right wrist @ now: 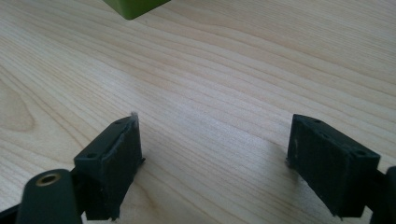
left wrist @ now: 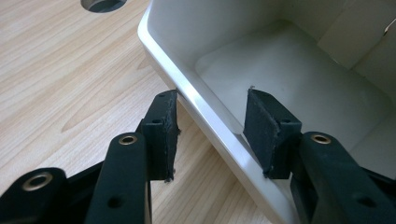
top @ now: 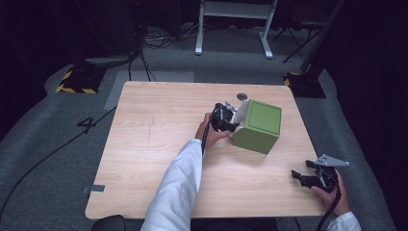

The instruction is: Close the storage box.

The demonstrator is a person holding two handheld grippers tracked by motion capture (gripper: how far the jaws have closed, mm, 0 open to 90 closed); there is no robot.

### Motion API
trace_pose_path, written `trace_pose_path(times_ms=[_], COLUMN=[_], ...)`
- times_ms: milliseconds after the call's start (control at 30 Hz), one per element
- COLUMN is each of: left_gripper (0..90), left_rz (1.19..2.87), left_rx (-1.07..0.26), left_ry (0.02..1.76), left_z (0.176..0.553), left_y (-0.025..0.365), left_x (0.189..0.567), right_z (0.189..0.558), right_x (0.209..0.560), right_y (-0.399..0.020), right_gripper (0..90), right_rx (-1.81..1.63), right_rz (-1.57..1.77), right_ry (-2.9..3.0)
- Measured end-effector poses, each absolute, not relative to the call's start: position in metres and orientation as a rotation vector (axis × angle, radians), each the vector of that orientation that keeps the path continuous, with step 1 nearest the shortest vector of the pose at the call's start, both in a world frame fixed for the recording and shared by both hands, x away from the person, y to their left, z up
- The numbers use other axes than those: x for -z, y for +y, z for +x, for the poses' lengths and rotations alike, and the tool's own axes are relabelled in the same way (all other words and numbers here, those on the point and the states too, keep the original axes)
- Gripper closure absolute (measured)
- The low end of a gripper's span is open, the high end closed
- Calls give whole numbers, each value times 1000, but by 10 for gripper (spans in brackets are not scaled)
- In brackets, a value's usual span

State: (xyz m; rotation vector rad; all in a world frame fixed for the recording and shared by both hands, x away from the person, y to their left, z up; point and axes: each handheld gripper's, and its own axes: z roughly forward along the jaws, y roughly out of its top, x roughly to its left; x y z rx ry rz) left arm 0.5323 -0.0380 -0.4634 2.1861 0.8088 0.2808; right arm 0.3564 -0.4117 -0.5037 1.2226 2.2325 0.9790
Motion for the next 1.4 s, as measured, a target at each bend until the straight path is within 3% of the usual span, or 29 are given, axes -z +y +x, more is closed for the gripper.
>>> trace_pose_path(times_ms=[1400], left_gripper=[598], left_rz=[2202], left_rx=[-345], left_ry=[888], left_z=[548], left_y=[24], left_x=[464], right_z=[356], right_x=[504], right_y=[-411], right_gripper=[176], right_rx=[-975], right_rz=[1213], right_ry=[2229])
